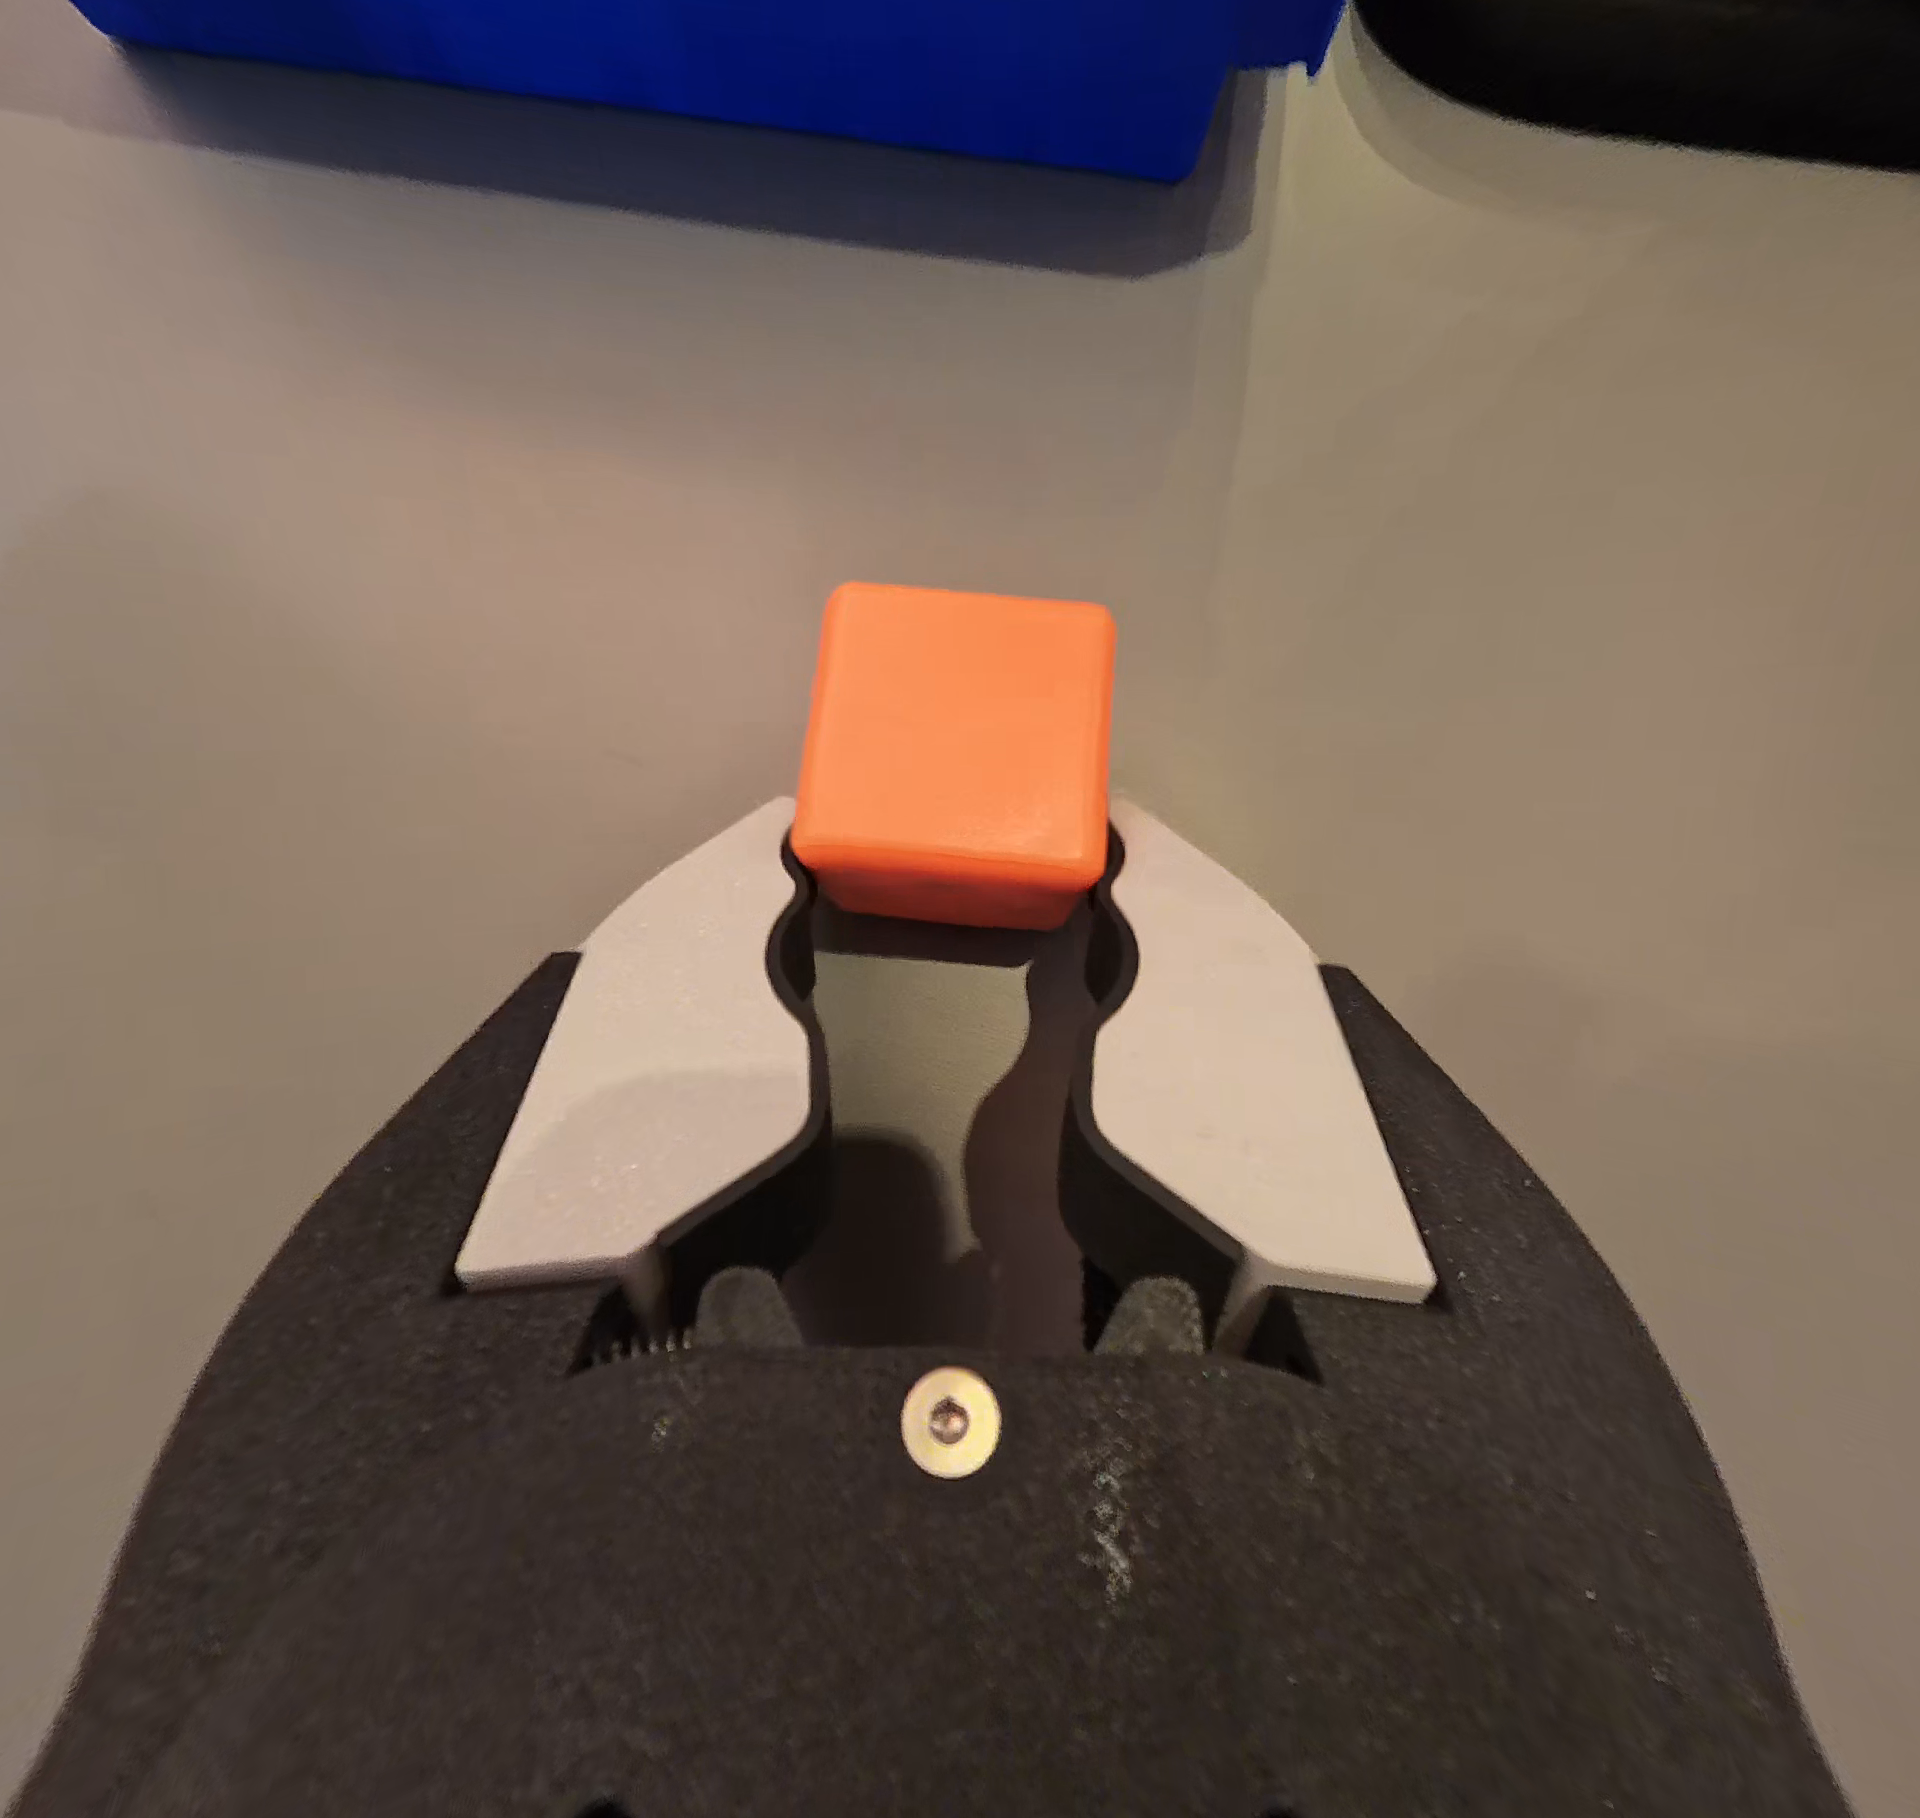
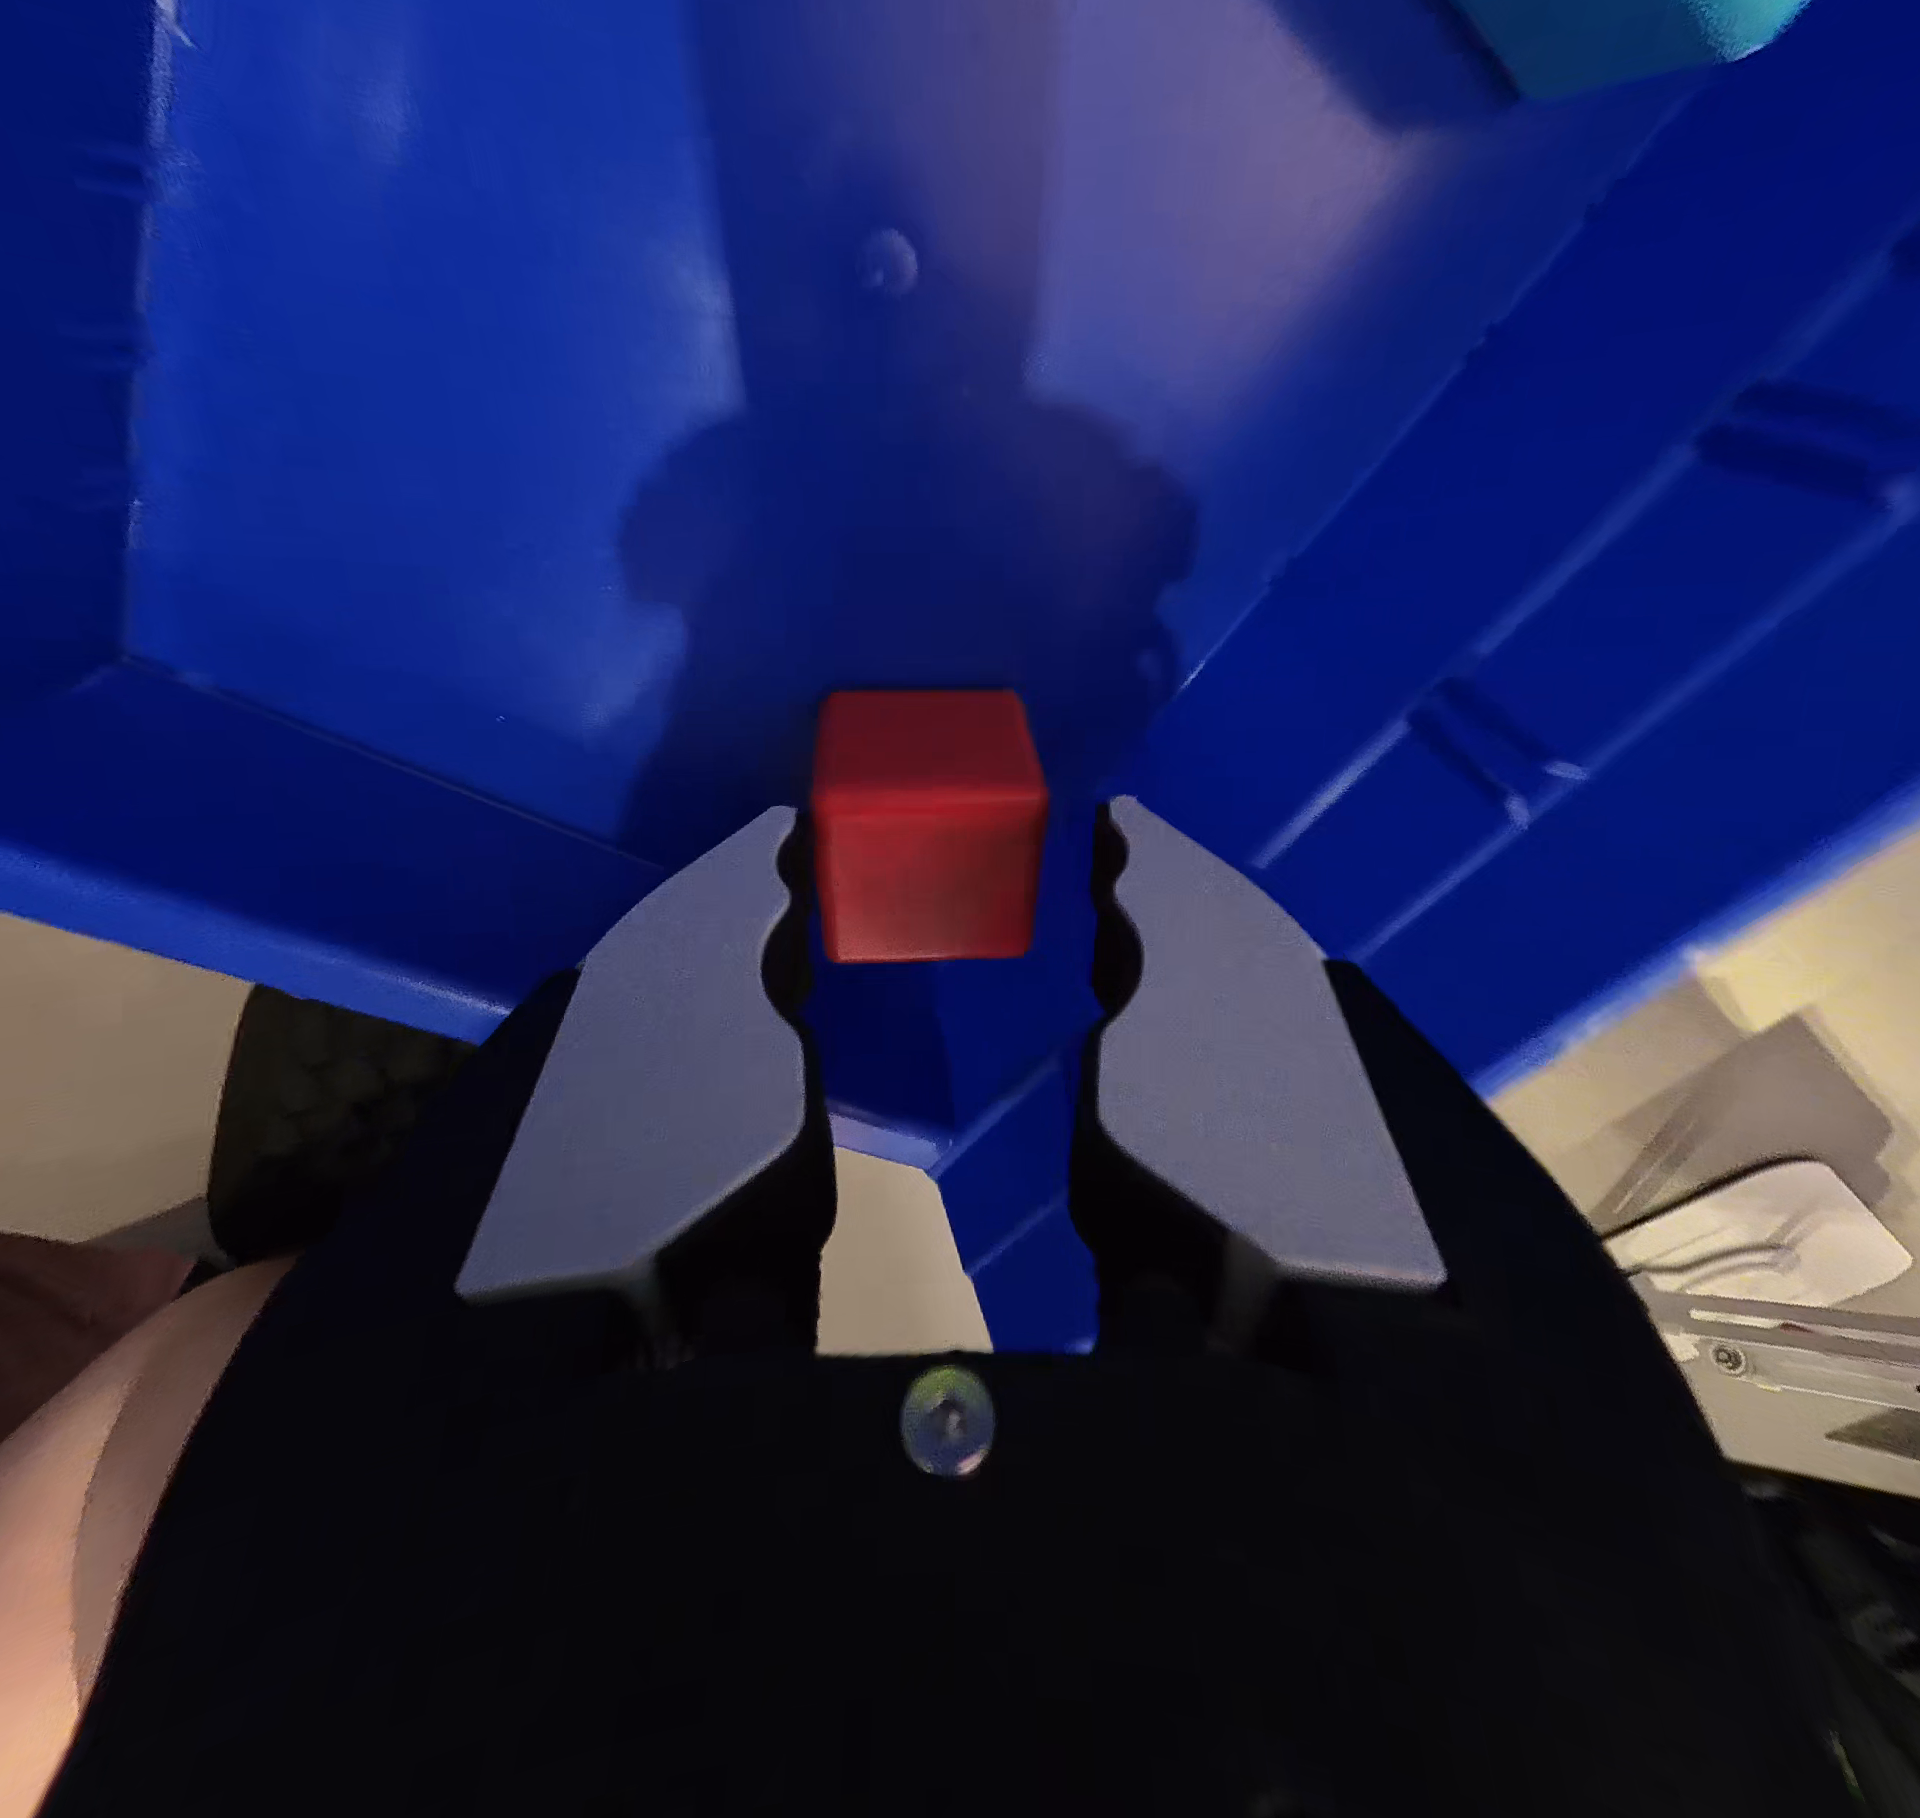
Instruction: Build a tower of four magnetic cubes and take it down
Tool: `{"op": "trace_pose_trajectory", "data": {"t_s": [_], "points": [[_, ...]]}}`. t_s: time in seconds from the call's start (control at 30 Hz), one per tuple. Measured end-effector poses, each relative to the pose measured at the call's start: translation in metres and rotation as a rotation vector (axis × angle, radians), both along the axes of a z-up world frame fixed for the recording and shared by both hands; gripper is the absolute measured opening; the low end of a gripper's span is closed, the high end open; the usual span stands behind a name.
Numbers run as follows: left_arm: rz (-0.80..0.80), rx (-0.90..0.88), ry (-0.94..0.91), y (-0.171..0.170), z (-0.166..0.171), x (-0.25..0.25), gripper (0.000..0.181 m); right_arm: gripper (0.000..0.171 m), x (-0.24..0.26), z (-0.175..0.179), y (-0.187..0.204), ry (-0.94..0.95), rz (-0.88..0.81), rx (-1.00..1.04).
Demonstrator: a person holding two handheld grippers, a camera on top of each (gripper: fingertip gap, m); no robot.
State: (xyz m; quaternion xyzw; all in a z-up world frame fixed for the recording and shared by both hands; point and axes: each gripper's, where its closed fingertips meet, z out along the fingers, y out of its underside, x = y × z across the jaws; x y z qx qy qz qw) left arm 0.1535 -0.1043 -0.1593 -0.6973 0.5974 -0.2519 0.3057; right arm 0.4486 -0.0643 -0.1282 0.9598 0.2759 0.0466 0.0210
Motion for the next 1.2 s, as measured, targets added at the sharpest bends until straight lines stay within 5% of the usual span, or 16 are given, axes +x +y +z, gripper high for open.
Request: {"op": "trace_pose_trajectory", "data": {"t_s": [0.23, 0.47, 0.73, 1.2], "points": [[0.006, -0.018, 0.008, -0.001, -0.002, 0.0, 0.06, 0.053, -0.018, 0.061, 0.006, 0.049, 0.073, 0.267], [0.014, 0.008, -0.01, 0.002, 0.001, 0.001, 0.049, 0.05, -0.089, 0.115, 0.003, 0.259, 0.405, 0.514], [0.017, 0.006, -0.141, -0.002, 0.048, 0.001, 0.049, 0.05, -0.194, 0.126, -0.023, 0.554, 0.87, 0.529], [0.015, 0.039, -0.165, -0.004, 0.062, -0.001, 0.049, 0.05, -0.217, 0.129, -0.032, 0.623, 0.943, 0.527]]}}
